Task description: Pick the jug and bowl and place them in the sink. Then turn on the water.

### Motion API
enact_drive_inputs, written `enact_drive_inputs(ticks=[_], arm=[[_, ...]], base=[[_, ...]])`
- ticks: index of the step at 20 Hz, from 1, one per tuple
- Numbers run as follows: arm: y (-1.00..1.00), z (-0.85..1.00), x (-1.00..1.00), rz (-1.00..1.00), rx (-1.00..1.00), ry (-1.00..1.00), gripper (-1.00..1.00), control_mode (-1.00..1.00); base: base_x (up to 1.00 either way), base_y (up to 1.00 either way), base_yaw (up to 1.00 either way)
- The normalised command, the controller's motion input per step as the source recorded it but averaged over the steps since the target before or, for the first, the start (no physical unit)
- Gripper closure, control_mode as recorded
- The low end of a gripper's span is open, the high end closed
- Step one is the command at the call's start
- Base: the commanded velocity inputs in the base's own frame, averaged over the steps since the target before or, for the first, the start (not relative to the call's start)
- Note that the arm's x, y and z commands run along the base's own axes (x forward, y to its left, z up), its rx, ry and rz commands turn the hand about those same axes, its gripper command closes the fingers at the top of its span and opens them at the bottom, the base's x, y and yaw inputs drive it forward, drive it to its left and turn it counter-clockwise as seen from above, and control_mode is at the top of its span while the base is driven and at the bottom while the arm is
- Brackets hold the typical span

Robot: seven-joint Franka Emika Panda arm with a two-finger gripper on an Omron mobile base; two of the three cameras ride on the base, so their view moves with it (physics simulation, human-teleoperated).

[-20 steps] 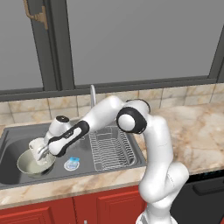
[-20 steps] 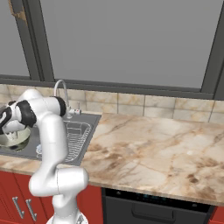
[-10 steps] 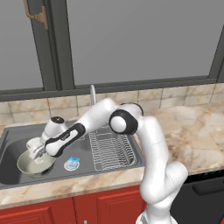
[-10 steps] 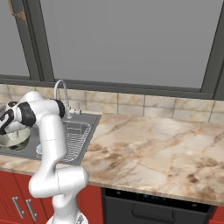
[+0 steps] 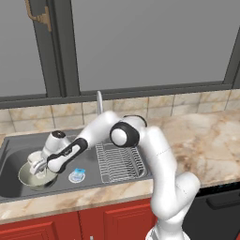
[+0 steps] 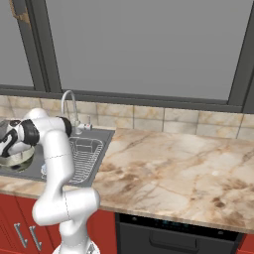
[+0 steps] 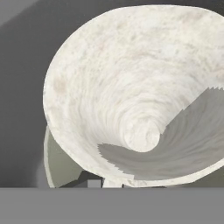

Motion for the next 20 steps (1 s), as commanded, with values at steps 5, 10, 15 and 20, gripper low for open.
enact_drive_inputs(ticks=[5,10,15,20], arm=[[0.02,-0.39,0.07,-0.02,0.00,0.00,1.00,-1.00],[0.07,-0.30,0.12,-0.02,0.00,0.00,1.00,-1.00],[0.19,-0.21,0.22,-0.03,0.00,0.00,1.00,-1.00],[0.15,-0.24,0.16,-0.02,0.00,0.00,1.00,-1.00]], base=[[0.00,0.00,0.00],[0.00,0.00,0.00],[0.00,0.00,0.00],[0.00,0.00,0.00]])
